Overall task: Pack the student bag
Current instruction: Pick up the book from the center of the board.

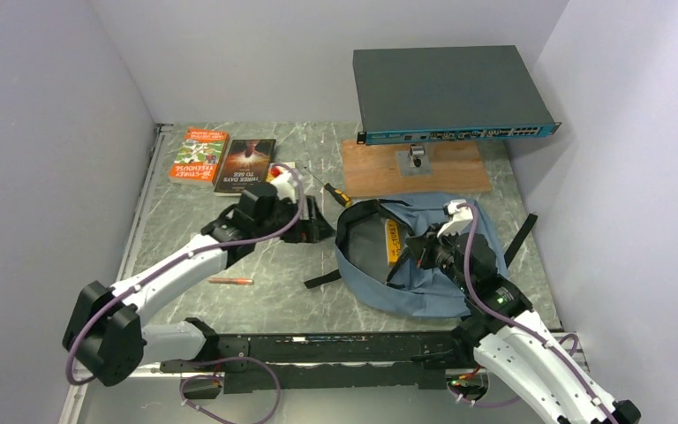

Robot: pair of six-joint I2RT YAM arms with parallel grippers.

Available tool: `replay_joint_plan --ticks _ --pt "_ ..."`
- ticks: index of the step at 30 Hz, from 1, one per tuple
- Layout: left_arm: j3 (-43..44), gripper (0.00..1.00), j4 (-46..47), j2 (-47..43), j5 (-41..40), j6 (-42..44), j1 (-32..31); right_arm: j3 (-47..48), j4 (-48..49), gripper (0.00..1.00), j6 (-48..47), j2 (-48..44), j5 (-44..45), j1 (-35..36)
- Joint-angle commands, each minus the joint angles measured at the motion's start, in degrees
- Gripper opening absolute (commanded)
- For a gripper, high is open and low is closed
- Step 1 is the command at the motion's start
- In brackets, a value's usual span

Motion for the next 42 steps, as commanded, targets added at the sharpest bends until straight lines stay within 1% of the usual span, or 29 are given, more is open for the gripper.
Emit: replay_joint_plan --ticks 1,3,5,8,10,12,13,15,18,19,20,22,24,26,30,34,38,42 --pt "-3.9 0.98 -1.1 -7.2 -3.9 -4.4 6.4 4.5 -2.2 0.0 1.5 -2.3 2.0 -0.1" --pt "-3.0 0.99 -7.2 -8.4 -4.7 -4.4 10.8 5.5 -3.4 0.0 2.6 -2.8 2.4 -0.1" --pt "-2.0 0.99 -13.0 -9.0 -3.8 -3.0 15.6 6.2 -4.4 0.0 2.8 -2.5 1.9 -0.1" --pt "-2.4 1.0 -13.6 -10.9 -2.0 -1.5 21.7 7.5 -6.3 0.0 0.7 -2.8 1.9 -0.1" --pt "-2.5 1.0 -13.5 -10.7 -1.5 -1.4 25.3 9.0 -8.0 0.0 1.2 -4.2 5.0 -0.1" --pt "-2.3 1.0 -13.0 -8.8 1.1 -2.0 29.6 9.6 -7.2 0.0 1.6 -5.6 7.1 -0.1" --pt "-2.0 1.0 -12.7 -7.6 2.4 -2.3 31.3 10.0 -6.9 0.0 1.5 -5.5 6.8 -0.1" --pt "-0.9 1.0 -13.1 -4.7 2.6 -2.6 34.0 10.7 -6.8 0.0 1.5 -3.9 4.4 -0.1" --pt "-0.4 1.0 -10.1 -1.2 2.8 -4.2 37.1 9.1 -4.3 0.0 1.1 -0.7 -2.5 -0.1" --pt "-0.7 1.0 -8.4 -0.1 3.5 -6.2 39.4 8.1 -2.9 0.0 1.0 0.1 -4.4 -0.1" --pt "-1.3 1.0 -6.2 0.9 5.1 -9.0 42.0 7.3 -1.6 0.0 1.2 0.5 -5.5 -0.1" --pt "-4.9 1.0 2.7 1.7 7.4 -16.7 44.7 7.0 -0.2 0.0 1.9 1.2 -6.1 -0.1" --pt "-7.8 1.0 13.4 2.3 5.6 -22.6 45.7 7.7 0.5 0.0 1.7 1.7 -7.0 -0.1" --pt "-8.5 1.0 18.2 3.7 2.5 -26.7 45.9 8.1 0.6 0.0 1.0 2.0 -7.6 -0.1" --pt "-6.1 1.0 20.5 10.1 -0.7 -33.1 45.8 8.6 -0.1 0.0 0.2 1.8 -6.6 -0.1" --pt "-8.0 1.0 27.9 14.7 -5.9 -40.9 45.4 9.1 0.2 0.0 -0.2 1.7 -6.7 -0.1" --pt "-6.7 1.0 27.6 18.9 -10.4 -43.4 44.8 9.5 -0.1 0.0 -0.5 1.9 -6.5 -0.1" --pt "-7.5 0.99 34.1 24.9 -10.9 -48.2 43.7 9.4 0.4 0.0 -0.7 1.9 -6.6 -0.1"
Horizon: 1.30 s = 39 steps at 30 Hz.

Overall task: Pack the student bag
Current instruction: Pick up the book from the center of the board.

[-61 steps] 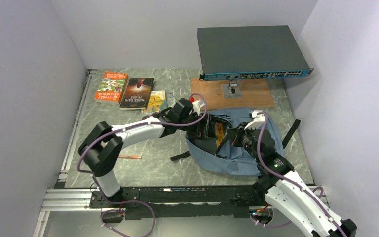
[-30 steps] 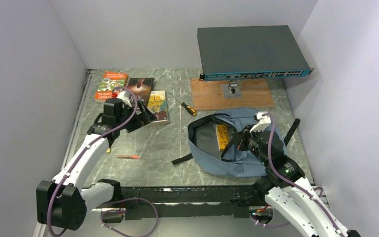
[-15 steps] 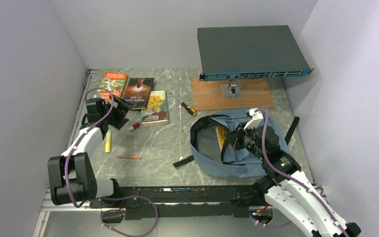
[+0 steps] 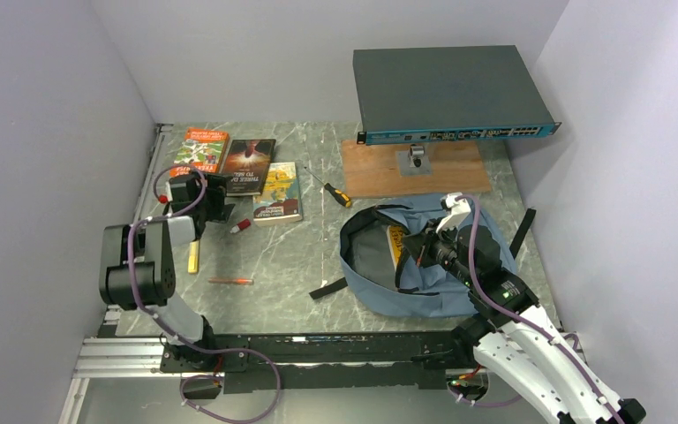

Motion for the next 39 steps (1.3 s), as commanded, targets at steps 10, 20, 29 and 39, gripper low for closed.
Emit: replay_joint_plan --ticks 10,20,29,39 --pt "1.3 0.85 19.0 16.1 -8.8 -12.5 -4.4 3.2 6.4 0.0 -2.8 0.7 0.8 -0.1" --pt "0.5 0.4 30.4 22.3 -11.3 -12.1 -5.4 4.4 6.6 0.0 -3.2 1.1 1.8 -0.1" --pt "-1.9 0.0 45.1 18.6 -2.0 -13.4 -4.5 3.6 7.2 0.0 -1.7 1.1 1.9 -0.1" --pt "-4.2 0.0 36.1 -4.8 8.5 -7.5 -4.5 1.9 8.5 0.0 -0.9 1.4 2.1 -0.1"
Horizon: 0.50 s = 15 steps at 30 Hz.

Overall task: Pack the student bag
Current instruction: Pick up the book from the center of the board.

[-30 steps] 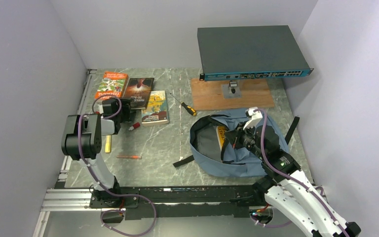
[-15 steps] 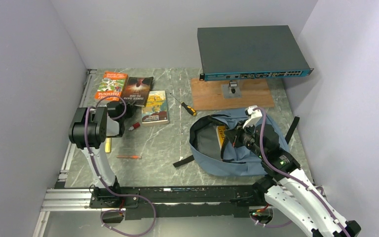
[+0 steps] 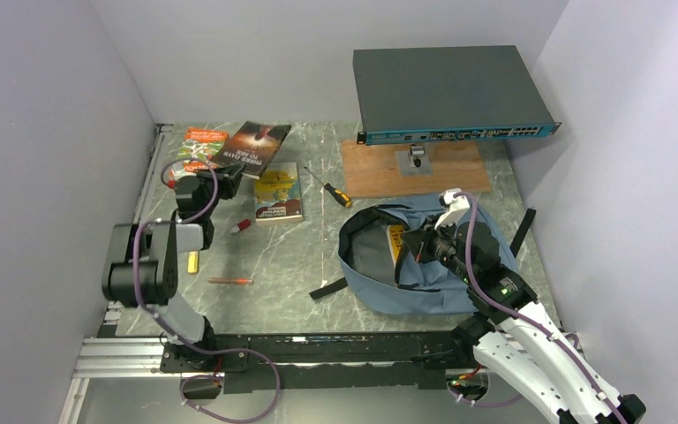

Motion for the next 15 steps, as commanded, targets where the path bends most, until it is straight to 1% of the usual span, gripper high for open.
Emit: replay_joint_plan --ticks 1,4,7,9,11,15 --pt "1.1 0.0 -0.1 -13.5 7.0 5.0 -0.2 0.8 7.1 0.0 1.2 -0.4 1.3 -0.1" --pt "2.7 0.0 -8.1 -20.0 9.9 11.4 -0.2 0.6 7.6 0.0 1.8 -0.4 1.2 -0.1" --pt "4.4 0.0 -18.0 -27.2 13.2 20.6 -0.1 0.8 7.4 0.0 1.9 -0.5 1.2 -0.1" --pt "5.6 0.0 -28.7 -31.5 13.4 29.5 -0.1 0.9 6.8 0.0 1.7 -0.6 1.3 -0.1" --pt "6.4 0.0 -36.8 -35.5 12.9 36.5 -0.1 0.9 6.1 0.0 1.5 -0.9 1.3 -0.1" --pt "8.3 0.0 -49.7 -40.7 14.1 46.3 -0.2 1.2 5.1 0.0 1.4 -1.8 4.2 -0.1"
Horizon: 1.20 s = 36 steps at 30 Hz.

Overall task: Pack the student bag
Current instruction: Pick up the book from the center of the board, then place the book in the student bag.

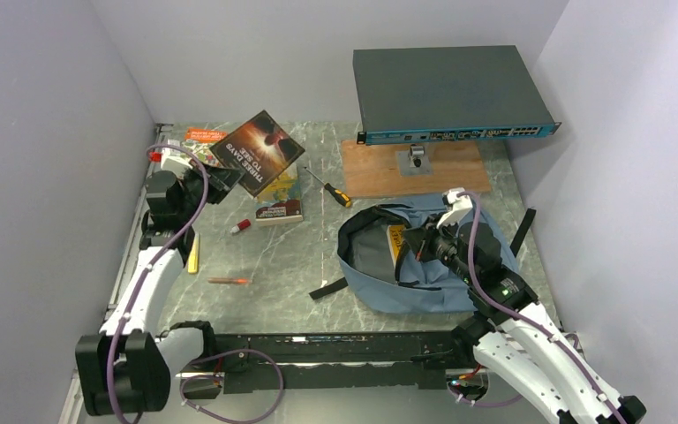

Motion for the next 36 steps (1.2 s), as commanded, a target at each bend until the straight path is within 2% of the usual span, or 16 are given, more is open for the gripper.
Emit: replay_joint_plan --ticks 1,8,11,15,18,21,24,29,33,36 --pt "4.9 0.0 -16.2 -6.1 3.6 16.8 0.0 1.3 3.7 0.0 0.6 -2.1 5.1 -0.1" --pt "10.3 0.0 -27.1 -9.3 8.0 24.6 -0.3 3.5 0.7 0.0 1.8 -6.4 20.7 -0.1" --pt "12.7 0.0 -29.1 -9.2 12.0 26.1 -0.8 5.7 -0.4 0.0 -0.1 -5.7 23.0 -0.1" --pt "15.3 0.0 -32.5 -7.7 17.1 27.3 -2.6 7.1 0.5 0.0 -2.9 -3.6 18.8 -0.1" --pt "17.2 0.0 -36.4 -6.6 19.3 29.6 -8.1 5.9 2.6 0.0 -3.9 -3.1 10.8 -0.1" --pt "17.3 0.0 -38.1 -5.5 21.5 30.1 -12.7 4.4 4.3 0.0 -2.7 -3.6 7.5 -0.1" --pt "13.8 0.0 -33.5 -4.6 25.4 26.5 -16.3 3.5 5.9 0.0 -2.5 -4.0 4.7 -0.1" --pt "6.9 0.0 -21.8 -1.3 29.0 12.2 -20.4 3.5 7.4 0.0 -3.6 -3.3 -2.2 -0.1" --pt "2.9 0.0 -15.8 3.3 32.6 1.5 -21.8 2.6 8.1 0.0 -3.4 -3.6 -3.9 -0.1" --pt "0.9 0.0 -13.9 4.8 32.9 -3.1 -21.9 1.5 9.1 0.0 -3.1 -4.0 -5.1 -0.1"
